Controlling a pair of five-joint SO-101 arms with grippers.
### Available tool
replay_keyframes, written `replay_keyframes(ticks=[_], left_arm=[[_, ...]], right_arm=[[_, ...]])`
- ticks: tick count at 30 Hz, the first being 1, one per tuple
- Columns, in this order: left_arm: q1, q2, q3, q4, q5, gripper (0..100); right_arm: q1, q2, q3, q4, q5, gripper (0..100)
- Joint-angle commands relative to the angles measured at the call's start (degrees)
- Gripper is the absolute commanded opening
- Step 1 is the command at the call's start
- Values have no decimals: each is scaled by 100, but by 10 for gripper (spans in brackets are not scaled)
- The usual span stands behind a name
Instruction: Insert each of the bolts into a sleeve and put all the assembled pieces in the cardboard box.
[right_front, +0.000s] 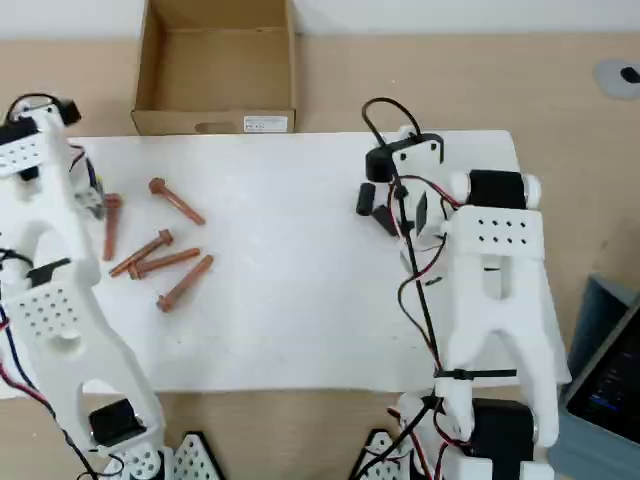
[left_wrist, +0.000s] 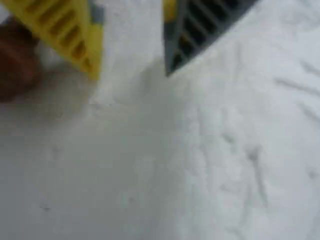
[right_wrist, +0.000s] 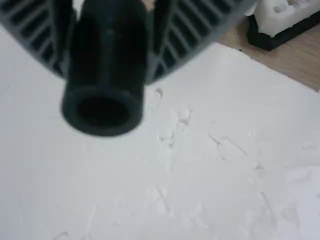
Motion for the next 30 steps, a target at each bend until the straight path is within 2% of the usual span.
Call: replay_keyframes(ticks=[1,5,17,21,30], left_arm=[[220,22,-246,-9,-26,96],[255,13,-343,18,-9,96],[369,13,-1873,1301,-18,96],[563,13,-2101,1626,-334,96],[809,13,-2040,1679,-985,96]], right_arm=[[48,-207,13,26,44,10],[48,-207,13,26,44,10],[48,-207,13,9,62,10],[48,-207,13,0,62,10],[48,-198,13,-9,53,10]])
